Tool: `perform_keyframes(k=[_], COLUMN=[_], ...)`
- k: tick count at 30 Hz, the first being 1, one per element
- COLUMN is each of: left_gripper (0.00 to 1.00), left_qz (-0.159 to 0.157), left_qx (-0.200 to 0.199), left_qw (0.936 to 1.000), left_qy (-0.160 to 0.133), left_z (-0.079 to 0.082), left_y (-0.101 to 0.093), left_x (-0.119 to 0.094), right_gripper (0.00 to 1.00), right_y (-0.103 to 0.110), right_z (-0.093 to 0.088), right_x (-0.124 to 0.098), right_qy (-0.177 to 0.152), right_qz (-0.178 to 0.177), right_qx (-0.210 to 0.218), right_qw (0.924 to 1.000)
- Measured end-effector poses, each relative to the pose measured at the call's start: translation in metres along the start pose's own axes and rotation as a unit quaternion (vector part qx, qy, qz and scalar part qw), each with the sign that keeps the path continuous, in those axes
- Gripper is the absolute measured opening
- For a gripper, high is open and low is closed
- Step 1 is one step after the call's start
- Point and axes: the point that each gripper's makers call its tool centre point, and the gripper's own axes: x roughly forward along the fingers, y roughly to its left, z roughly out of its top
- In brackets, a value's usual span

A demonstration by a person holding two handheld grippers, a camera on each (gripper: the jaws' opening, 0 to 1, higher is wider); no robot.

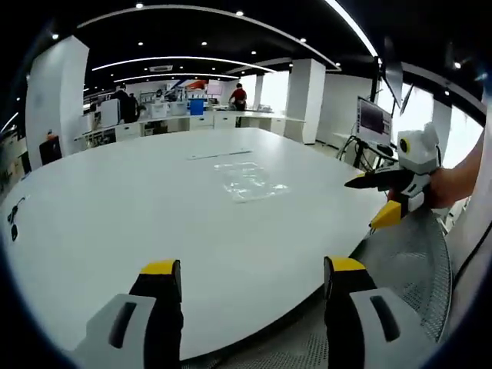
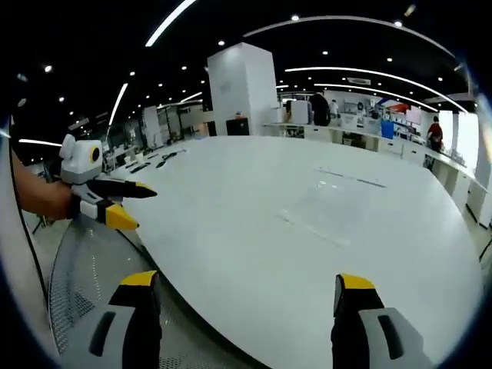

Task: Arrange the food packaging bags into a neat stack by flattening each bag and aligning their edges.

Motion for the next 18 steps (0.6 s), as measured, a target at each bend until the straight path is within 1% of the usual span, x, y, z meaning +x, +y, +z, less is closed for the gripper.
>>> perform_keyframes(k=[9, 18], left_gripper=[0.74, 0.74], left_qz=[0.002, 0.003], left_qx=[0.003, 0.007], left_qw=[1.0000, 1.0000], left_qy=[0.001, 0.004], left_z=[-0.0009, -0.0032], left_y=[0.0008, 0.0021], left_x=[0.0010, 0.0026], right_gripper=[0.93, 0.92], right_y=[0.0032, 0.0009], right_z=[0.0018, -0.0004], right_x=[-0.0012, -0.0004], right_qy=[0.002, 0.004], right_qz=[0.001, 0.000], right_qx=[0.000, -0.003], right_qw=[1.0000, 1.0000])
